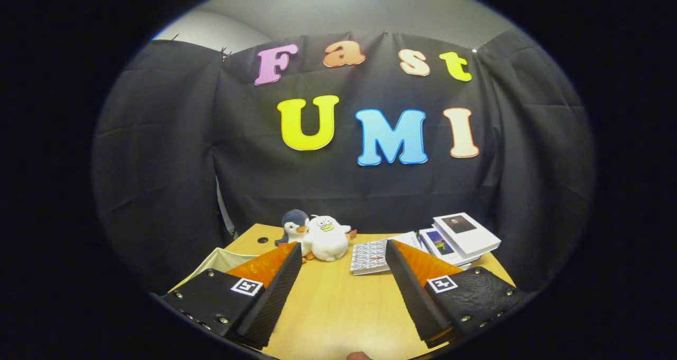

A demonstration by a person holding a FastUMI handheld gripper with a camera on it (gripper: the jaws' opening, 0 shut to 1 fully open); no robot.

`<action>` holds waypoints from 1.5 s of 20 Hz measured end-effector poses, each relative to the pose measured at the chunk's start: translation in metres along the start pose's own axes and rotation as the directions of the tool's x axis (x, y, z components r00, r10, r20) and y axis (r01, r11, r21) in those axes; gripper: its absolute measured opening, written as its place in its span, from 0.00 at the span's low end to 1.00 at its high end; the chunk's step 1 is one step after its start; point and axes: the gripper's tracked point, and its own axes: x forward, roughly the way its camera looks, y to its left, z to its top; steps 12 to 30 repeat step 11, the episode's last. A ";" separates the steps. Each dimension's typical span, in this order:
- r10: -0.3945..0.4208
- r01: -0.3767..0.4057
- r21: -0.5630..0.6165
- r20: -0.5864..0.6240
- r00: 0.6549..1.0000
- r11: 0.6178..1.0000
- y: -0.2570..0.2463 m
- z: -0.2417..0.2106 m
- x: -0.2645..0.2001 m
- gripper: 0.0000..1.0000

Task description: Open the storage box then place both shoes into the box .Put the left shoe in first, then the right shoe, with the right side of both shoes facing outward in a uniform manner.

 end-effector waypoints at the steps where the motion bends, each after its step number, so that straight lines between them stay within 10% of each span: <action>1: -0.012 0.012 0.001 0.018 1.000 1.000 -0.009 0.003 -0.004 0.98; 30: -0.070 0.068 0.018 0.097 0.993 0.998 -0.060 0.016 -0.020 0.97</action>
